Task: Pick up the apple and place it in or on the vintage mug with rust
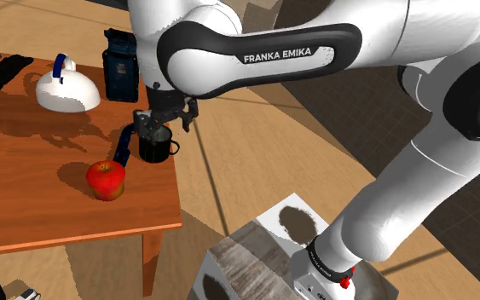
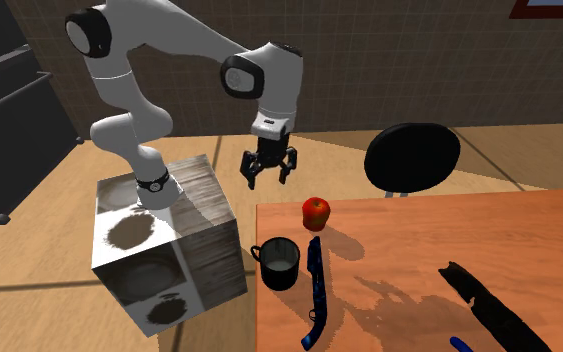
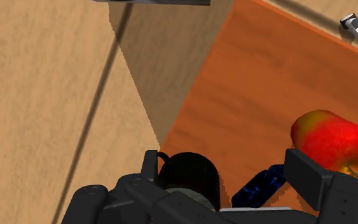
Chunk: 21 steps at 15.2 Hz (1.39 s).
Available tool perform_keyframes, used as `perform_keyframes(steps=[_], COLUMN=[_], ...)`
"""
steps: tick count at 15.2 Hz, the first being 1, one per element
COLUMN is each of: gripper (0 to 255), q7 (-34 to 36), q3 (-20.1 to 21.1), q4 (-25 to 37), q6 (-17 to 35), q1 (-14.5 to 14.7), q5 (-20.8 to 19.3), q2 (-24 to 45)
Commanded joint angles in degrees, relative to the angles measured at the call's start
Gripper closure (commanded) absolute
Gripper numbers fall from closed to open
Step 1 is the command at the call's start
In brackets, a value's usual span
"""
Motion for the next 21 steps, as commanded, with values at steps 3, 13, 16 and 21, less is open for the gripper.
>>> perform_keyframes(steps=[3,13,16,21], gripper=[0,0,0,0], q7=[6.4,13.0,13.2,14.1], q3=[1.7,-1.7,-2.0,-2.2], q4=[9.7,42.1,41.3,36.9], q6=[-3.2,-15.4,-14.2,-10.1], q1=[3.6,20.7,20.6,19.1], q5=[-7.1,-20.2,-20.5,-20.9], q2=[11.1,39.0,39.5,39.5])
